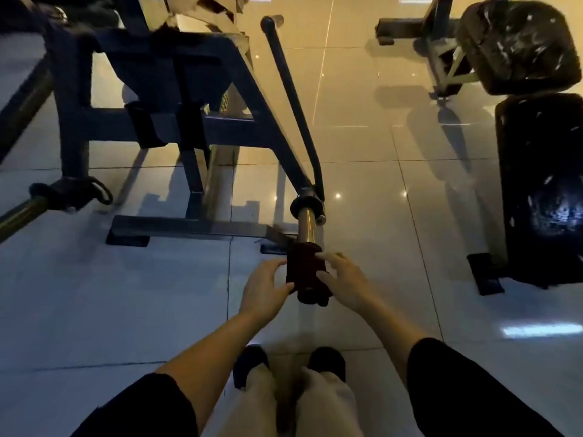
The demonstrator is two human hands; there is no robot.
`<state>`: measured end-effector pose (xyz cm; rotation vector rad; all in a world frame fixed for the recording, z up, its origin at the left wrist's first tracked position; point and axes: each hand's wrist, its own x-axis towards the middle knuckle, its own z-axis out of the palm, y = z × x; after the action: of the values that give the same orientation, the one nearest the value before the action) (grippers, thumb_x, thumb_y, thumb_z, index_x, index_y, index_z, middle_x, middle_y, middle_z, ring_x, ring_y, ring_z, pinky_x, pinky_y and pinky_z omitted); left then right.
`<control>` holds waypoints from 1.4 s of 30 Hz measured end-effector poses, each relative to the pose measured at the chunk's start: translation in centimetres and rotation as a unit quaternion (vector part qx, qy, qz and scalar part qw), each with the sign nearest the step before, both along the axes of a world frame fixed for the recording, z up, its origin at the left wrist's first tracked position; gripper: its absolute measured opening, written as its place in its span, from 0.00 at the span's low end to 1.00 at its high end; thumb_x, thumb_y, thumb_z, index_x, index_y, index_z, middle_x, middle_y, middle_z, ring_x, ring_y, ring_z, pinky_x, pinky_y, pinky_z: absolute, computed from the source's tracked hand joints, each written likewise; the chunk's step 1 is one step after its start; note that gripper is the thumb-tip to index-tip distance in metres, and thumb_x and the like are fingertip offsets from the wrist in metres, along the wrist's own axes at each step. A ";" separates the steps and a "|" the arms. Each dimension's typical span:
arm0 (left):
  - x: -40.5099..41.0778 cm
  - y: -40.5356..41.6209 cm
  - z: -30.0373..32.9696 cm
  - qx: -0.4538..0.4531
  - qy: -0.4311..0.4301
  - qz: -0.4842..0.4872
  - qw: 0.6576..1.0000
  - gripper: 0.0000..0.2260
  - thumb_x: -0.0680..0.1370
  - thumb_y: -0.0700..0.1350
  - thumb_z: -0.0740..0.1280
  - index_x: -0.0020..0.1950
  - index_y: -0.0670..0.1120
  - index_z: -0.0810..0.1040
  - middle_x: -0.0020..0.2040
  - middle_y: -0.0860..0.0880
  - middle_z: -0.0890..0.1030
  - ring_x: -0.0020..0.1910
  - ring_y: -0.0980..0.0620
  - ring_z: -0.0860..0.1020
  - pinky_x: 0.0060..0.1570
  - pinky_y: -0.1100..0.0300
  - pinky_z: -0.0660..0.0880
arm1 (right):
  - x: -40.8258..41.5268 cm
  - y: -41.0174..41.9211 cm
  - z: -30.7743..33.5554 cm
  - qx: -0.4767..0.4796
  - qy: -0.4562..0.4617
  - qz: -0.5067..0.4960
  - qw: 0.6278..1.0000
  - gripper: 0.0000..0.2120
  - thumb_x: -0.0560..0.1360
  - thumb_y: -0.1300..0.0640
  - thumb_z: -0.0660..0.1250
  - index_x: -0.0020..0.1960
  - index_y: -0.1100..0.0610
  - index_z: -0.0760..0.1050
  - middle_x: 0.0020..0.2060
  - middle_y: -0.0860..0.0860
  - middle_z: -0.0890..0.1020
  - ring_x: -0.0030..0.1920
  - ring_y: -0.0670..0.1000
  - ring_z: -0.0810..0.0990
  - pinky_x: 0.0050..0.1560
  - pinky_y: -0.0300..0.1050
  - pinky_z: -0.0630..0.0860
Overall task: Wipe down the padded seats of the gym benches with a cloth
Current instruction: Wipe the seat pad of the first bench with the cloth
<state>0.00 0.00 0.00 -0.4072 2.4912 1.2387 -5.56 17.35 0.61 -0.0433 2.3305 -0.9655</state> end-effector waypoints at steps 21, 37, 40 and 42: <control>-5.8 -3.9 11.0 0.077 0.139 0.110 0.981 0.20 0.76 0.36 0.69 0.64 0.51 0.72 0.59 0.55 0.76 0.58 0.59 0.74 0.54 0.74 0.69 | -6.2 -7.7 10.8 -0.118 0.198 0.056 0.971 0.13 0.75 0.62 0.68 0.58 0.54 0.76 0.51 0.50 0.72 0.53 0.51 0.74 0.56 0.44 0.73; -15.1 -33.5 26.8 0.078 0.277 0.124 0.950 0.15 0.78 0.38 0.65 0.61 0.54 0.74 0.54 0.55 0.77 0.54 0.60 0.75 0.55 0.58 0.77 | -14.0 -36.8 26.2 -0.191 0.364 0.050 0.910 0.20 0.74 0.59 0.62 0.65 0.56 0.74 0.58 0.49 0.80 0.59 0.46 0.77 0.63 0.52 0.73; -17.0 -37.2 27.6 0.058 0.264 0.100 0.958 0.20 0.77 0.37 0.67 0.67 0.53 0.71 0.59 0.54 0.73 0.56 0.61 0.73 0.57 0.58 0.76 | -15.4 -39.2 27.0 -0.171 0.388 -0.042 0.905 0.20 0.73 0.61 0.61 0.64 0.55 0.75 0.57 0.48 0.80 0.58 0.47 0.77 0.63 0.48 0.73; -18.4 -38.6 28.0 0.027 0.266 0.087 0.960 0.20 0.76 0.37 0.68 0.66 0.51 0.72 0.58 0.55 0.73 0.55 0.59 0.73 0.57 0.61 0.73 | -16.6 -39.7 27.1 -0.152 0.384 -0.085 0.907 0.19 0.75 0.64 0.62 0.64 0.54 0.74 0.55 0.47 0.80 0.57 0.47 0.77 0.62 0.46 0.74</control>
<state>-18.37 -38.59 28.02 -0.3148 2.9003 1.6665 -22.17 -22.31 27.76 -0.4220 2.8811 -1.6210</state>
